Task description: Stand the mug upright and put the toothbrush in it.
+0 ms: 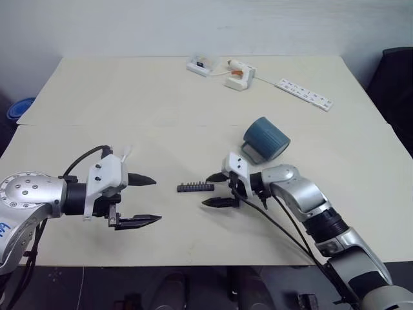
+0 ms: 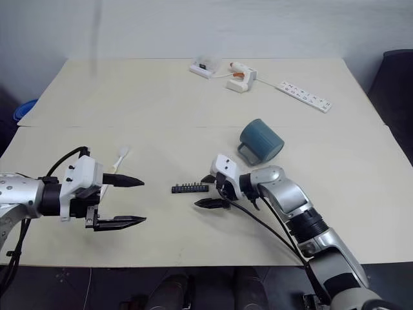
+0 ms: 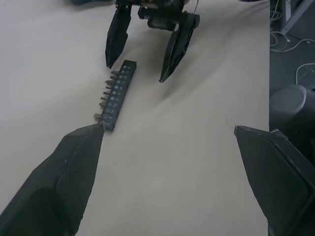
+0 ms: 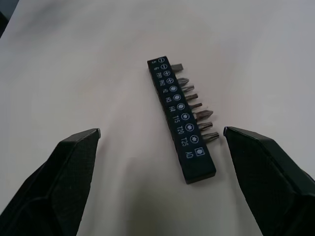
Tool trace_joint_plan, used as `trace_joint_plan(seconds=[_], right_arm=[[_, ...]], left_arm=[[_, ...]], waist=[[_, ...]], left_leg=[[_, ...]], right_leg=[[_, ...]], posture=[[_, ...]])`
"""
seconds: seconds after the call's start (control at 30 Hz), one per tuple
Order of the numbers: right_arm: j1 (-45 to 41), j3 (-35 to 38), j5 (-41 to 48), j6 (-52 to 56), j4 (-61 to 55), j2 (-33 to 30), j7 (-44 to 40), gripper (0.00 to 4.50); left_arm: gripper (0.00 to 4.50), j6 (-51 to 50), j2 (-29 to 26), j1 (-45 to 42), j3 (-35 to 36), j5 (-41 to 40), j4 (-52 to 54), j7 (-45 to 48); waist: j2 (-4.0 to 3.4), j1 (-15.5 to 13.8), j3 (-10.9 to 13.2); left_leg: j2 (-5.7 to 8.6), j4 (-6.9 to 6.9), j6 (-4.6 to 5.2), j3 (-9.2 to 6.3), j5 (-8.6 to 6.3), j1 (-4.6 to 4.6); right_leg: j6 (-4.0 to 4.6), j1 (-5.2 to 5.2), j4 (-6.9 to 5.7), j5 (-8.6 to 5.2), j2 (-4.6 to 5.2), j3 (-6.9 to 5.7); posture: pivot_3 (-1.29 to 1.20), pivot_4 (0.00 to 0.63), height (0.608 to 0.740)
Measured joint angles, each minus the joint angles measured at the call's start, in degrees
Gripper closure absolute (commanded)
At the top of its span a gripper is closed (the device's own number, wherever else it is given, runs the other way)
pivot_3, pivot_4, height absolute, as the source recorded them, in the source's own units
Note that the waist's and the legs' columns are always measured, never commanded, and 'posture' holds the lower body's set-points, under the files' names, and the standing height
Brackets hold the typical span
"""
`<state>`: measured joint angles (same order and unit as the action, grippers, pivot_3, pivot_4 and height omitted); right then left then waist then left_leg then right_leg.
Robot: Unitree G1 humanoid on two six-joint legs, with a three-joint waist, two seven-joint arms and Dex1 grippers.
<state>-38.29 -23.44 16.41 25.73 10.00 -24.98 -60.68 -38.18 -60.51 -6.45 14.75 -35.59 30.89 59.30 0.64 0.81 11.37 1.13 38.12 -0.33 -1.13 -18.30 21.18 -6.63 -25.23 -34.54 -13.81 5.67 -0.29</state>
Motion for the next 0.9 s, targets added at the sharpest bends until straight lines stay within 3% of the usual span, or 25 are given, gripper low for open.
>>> trace_joint_plan(seconds=[0.13, 0.37, 0.67, 0.9], right_arm=[[-1.83, -0.61, -4.05, -4.46, 4.67, 2.53, 0.28, 1.18], [-0.49, 1.25, -5.84, -6.64, 5.11, 2.76, 0.45, 3.62], [3.33, 2.86, -6.14, -3.97, -0.73, 2.11, 2.54, 3.67], [11.64, 14.38, -3.5, 6.52, -18.42, -8.64, 6.83, 3.67]], left_arm=[[0.0, -0.73, -0.16, -0.26, 0.09, -0.3, 0.28, -0.5], [0.0, -1.15, -0.15, -2.06, -0.04, -0.5, 0.3, -1.0], [0.0, 0.64, 1.27, -6.47, -3.99, 0.06, -1.14, -0.76], [0.0, 2.73, 3.75, -12.42, -10.25, 1.67, -5.46, 0.88]], waist=[[0.08, 0.77, -0.05], [0.09, 0.73, -0.06], [0.1, 0.59, -0.06], [0.1, -0.66, -0.06]], left_leg=[[0.01, 0.0, -0.07, 0.03, 0.04, -0.13], [-0.01, -0.01, -0.09, 0.02, 0.03, -0.1], [0.02, 0.0, -0.09, 0.03, 0.02, -0.08], [0.04, 0.02, -0.07, 0.1, 0.0, 0.06]], right_leg=[[0.03, 0.0, -0.14, 0.01, -0.03, 0.11], [0.03, -0.01, -0.21, 0.01, -0.03, 0.14], [0.02, -0.02, -0.12, 0.02, -0.03, 0.16], [-0.03, -0.14, -0.09, 0.04, -0.1, 0.25]], posture=[[0.0, 0.15, 0.74], [0.0, 0.15, 0.74], [0.0, 0.15, 0.74], [0.0, 0.15, 0.74]])
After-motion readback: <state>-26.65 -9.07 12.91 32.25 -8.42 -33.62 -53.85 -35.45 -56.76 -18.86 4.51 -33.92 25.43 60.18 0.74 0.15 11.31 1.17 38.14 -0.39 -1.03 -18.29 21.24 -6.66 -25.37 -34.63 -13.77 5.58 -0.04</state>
